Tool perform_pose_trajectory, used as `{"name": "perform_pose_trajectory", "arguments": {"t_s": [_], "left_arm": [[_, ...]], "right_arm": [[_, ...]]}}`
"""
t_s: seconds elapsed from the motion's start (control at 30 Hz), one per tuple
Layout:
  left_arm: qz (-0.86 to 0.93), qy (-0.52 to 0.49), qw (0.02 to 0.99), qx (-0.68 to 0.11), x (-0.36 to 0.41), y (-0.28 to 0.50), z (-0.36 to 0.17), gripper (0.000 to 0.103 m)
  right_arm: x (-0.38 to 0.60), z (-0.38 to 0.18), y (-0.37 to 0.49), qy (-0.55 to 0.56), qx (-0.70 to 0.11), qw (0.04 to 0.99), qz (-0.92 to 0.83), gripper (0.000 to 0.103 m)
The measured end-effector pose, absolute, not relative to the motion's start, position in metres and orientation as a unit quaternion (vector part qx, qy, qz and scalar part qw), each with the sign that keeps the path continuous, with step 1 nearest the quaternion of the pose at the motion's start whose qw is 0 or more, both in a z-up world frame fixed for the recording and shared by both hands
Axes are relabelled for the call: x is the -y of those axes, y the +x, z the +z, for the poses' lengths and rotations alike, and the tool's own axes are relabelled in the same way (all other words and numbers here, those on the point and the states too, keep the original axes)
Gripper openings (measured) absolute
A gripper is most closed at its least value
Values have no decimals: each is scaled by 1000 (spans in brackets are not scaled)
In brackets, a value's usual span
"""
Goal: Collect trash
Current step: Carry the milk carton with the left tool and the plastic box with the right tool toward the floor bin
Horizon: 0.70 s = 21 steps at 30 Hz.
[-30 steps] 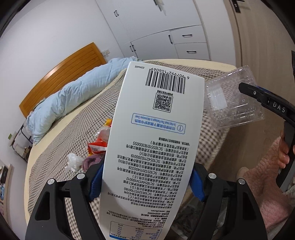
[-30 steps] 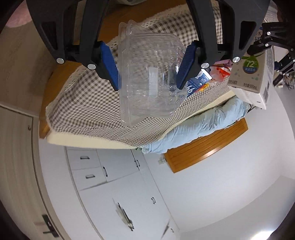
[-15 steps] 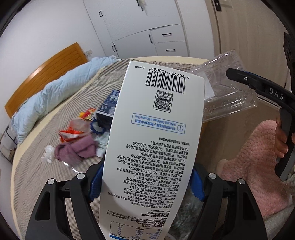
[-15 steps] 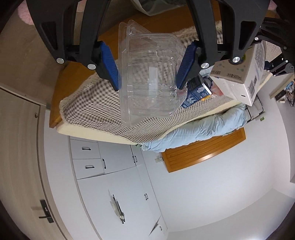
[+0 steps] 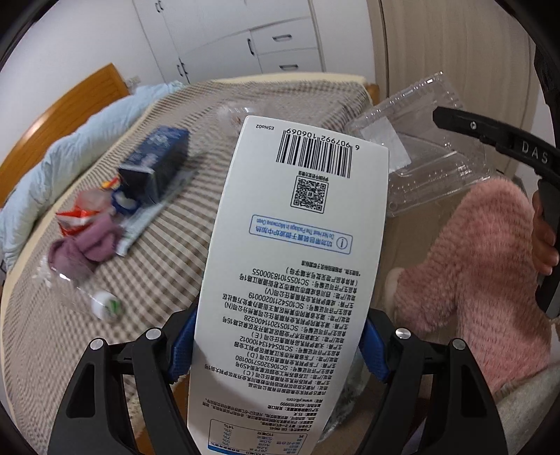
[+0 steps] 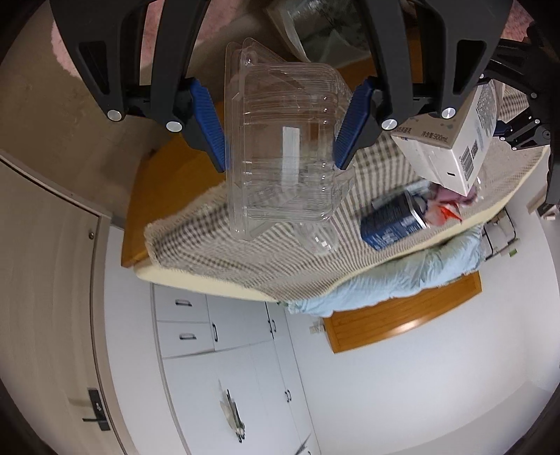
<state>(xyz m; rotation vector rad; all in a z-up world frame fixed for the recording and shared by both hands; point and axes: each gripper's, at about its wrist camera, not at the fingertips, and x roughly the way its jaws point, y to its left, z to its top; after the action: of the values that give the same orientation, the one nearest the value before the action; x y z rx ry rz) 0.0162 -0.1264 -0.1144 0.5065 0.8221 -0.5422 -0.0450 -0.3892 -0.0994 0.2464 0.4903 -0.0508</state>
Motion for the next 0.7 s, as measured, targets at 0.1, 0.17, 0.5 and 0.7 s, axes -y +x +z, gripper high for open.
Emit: {"name": "perform_pose_trajectory", "arguments": {"t_s": [0.1, 0.17, 0.5, 0.7], "left_arm": [[-263, 243, 843, -402, 128, 16, -132, 74], [-268, 242, 837, -410, 129, 16, -143, 74], [-283, 265, 805, -449, 135, 22, -206, 74], [-280, 279, 782, -482, 140, 32, -252, 74]], "right_arm": [[387, -113, -46, 113, -261, 958, -27, 61], [386, -123, -45, 106, -276, 955, -27, 61], [379, -162, -32, 88, -321, 943, -25, 61], [381, -184, -25, 87, -337, 937, -35, 61]]}}
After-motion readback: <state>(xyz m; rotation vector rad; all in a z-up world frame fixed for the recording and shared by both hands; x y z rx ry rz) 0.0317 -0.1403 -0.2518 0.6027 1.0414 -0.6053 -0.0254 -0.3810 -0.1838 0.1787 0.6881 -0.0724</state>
